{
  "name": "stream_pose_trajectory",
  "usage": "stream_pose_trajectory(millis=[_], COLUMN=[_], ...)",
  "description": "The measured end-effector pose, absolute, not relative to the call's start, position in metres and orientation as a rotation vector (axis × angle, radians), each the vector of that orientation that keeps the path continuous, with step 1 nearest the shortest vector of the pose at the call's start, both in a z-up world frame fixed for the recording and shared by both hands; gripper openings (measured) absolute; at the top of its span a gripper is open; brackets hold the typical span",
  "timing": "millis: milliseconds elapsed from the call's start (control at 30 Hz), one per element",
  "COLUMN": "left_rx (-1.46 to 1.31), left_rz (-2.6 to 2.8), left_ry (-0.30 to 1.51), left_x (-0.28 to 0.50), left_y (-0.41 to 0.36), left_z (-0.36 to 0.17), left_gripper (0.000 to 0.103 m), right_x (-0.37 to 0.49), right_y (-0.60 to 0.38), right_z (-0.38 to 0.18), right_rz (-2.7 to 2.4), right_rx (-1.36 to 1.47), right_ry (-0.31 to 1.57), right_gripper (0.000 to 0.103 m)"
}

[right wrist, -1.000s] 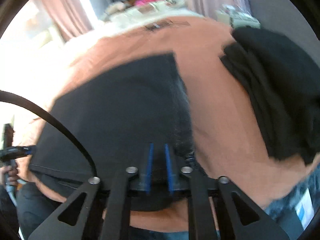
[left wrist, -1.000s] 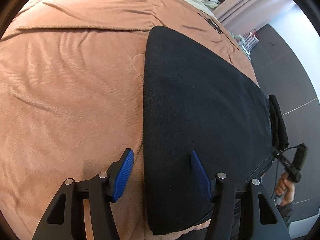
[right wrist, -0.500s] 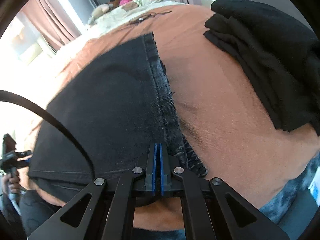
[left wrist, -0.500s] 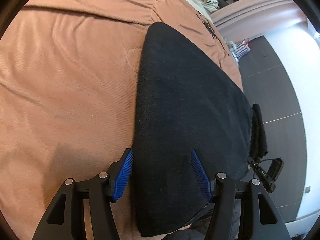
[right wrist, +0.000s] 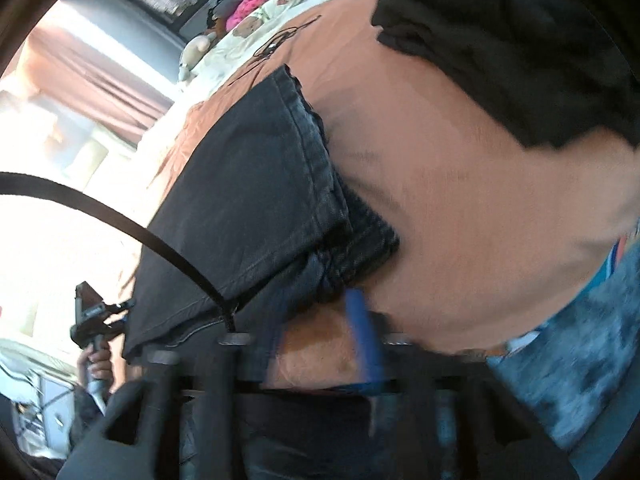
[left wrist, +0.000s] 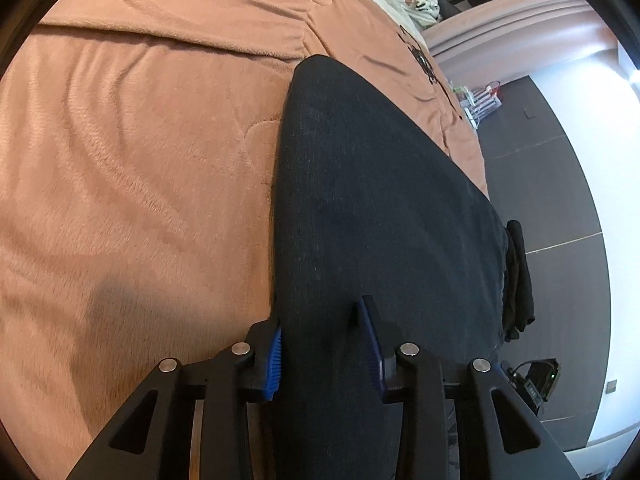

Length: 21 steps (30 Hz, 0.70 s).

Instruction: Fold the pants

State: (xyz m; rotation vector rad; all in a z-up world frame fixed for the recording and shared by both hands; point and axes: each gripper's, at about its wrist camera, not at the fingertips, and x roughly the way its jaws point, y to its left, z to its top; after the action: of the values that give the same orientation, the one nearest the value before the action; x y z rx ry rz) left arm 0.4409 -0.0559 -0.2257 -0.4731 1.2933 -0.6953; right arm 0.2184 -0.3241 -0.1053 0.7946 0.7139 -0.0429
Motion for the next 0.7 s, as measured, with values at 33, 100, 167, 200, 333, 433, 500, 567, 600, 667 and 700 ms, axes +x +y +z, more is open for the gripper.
stream_pose_trajectory(millis=[33,100,167,200,333,433,500,567,600,667,700], left_rx=[-0.468,-0.461,-0.467,-0.468,-0.472,-0.464,-0.449,-0.447,-0.453,-0.467,-0.465], left_rz=[-0.695,-0.694,-0.689,-0.682,-0.645,-0.613,-0.597,-0.589,-0.589,-0.594,-0.592], left_ry=[1.297,1.300,1.299,1.297,1.285,1.269,1.256,1.240,1.230,1.208,1.202], left_x=[0.441,0.442,0.443,0.443,0.441,0.442,0.440,0.439,0.438,0.437,0.438], left_y=[-0.058,-0.062,-0.062,-0.062,-0.061,-0.062,-0.062,-0.061,-0.059,-0.055,-0.054], left_z=[-0.227,-0.228,-0.229,-0.228,-0.223,-0.217,-0.214,-0.209,-0.207,-0.201,-0.198], left_gripper=[0.037,0.037,0.035,0.027,0.011,0.007,0.007,0.007,0.006,0.006,0.006], right_x=[0.220,0.225,0.233,0.236,0.249,0.260,0.265,0.270,0.272,0.272,0.272], right_y=[-0.324,-0.324,-0.324,-0.323,-0.328,-0.332,-0.329,-0.328,-0.325,-0.321,-0.319], right_z=[-0.108,-0.112,-0.118,-0.120,-0.128,-0.135,-0.136,-0.133,-0.129,-0.119,-0.115], right_rz=[-0.019,0.001,-0.004,-0.014,-0.006,-0.018,-0.036,-0.048,-0.051,-0.053,-0.046], right_rx=[0.817,0.844,0.862,0.868,0.931,0.955,0.952,0.930,0.917,0.882,0.872], right_ry=[0.705,0.691,0.702,0.706,0.680,0.689,0.693,0.705,0.704,0.702,0.700], right_gripper=[0.053,0.053,0.053,0.053,0.055,0.055,0.050,0.039,0.034,0.029,0.026])
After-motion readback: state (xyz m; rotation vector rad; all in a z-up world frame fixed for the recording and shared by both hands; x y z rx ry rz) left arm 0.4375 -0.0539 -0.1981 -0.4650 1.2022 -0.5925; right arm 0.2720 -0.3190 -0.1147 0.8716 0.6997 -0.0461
